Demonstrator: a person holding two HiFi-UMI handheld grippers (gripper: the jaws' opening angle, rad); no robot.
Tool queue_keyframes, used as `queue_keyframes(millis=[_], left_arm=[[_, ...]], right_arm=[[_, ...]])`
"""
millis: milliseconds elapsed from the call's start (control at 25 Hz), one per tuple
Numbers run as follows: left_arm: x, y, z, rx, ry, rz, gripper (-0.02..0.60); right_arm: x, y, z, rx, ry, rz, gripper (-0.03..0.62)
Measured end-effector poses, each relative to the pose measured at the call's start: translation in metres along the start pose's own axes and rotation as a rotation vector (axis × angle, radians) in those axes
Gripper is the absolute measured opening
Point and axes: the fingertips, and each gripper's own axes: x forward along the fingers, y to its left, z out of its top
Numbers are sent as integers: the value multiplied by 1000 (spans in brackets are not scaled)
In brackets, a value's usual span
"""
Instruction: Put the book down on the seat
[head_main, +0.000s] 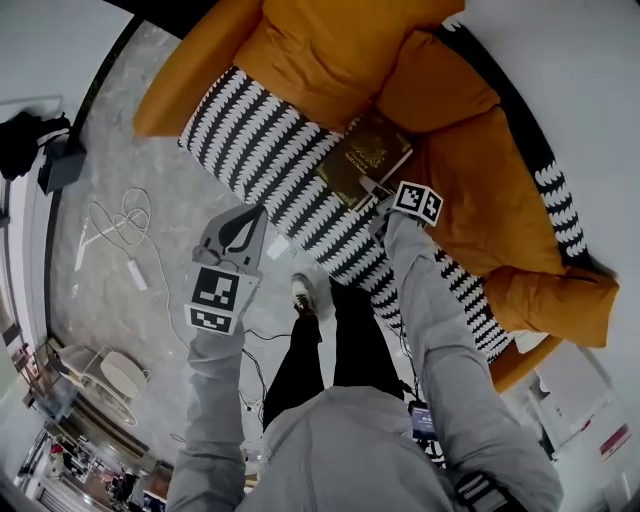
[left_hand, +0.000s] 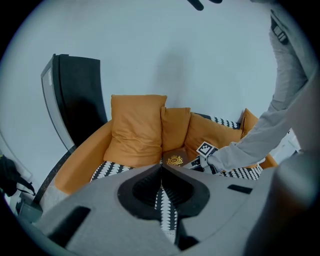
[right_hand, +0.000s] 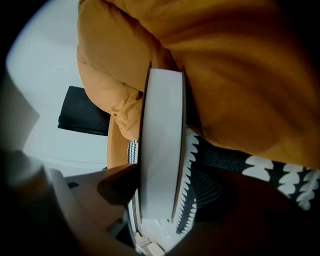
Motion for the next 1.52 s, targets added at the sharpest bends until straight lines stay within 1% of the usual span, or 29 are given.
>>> queue_keyframes(millis=[120,240,320,440,480,600,680,720,760,800,840,960,1120,1280,1520], left_arm=[[-13,1,4,8,-11,3,26],[-30,-5,8,24,-22,1,26],[-43,-10,13,33,-36,0,26],[-63,-18,25,59,-72,-3,26],[-69,-22,29,70,-87,-5,26],[-93,-36,37,101,-128,-14,26],[-113,-44,38,120,-151,-17,26],[-123,-47,39,131,-163,-16,26],[-134,-51,41,142,-176,-15,26],[-146,-56,44,155,-191,-13,26],[-159,-61,47,168,-208,-12,26],[-198,-72,54,207,-266,1,26],[-239,-82,60,220,-332,14,26],[-268,-100,68,247,-388,-13,26],[-310,-118,89,291,-470,-21,26]], right_arm=[[-21,-2,-7,3,-19,-16,293],[-48,6,-12,-14,-48,-14,293],[-68,20,-14,-79,-54,-1,291],[-102,54,-14,-246,-54,11,291],[-114,67,-13,-285,-68,19,291],[-159,107,-14,-346,-160,58,291],[-188,133,-23,-381,-220,66,287],[-203,145,-29,-401,-245,58,275],[-219,155,-36,-426,-266,40,233],[-235,166,-44,-457,-283,16,157],[-251,177,-54,-499,-297,-7,104],[-296,218,-89,-653,-339,-42,55],[-346,265,-129,-792,-408,-52,40],[-396,313,-154,-949,-502,-83,38],[-461,379,-197,-1067,-644,-34,37]])
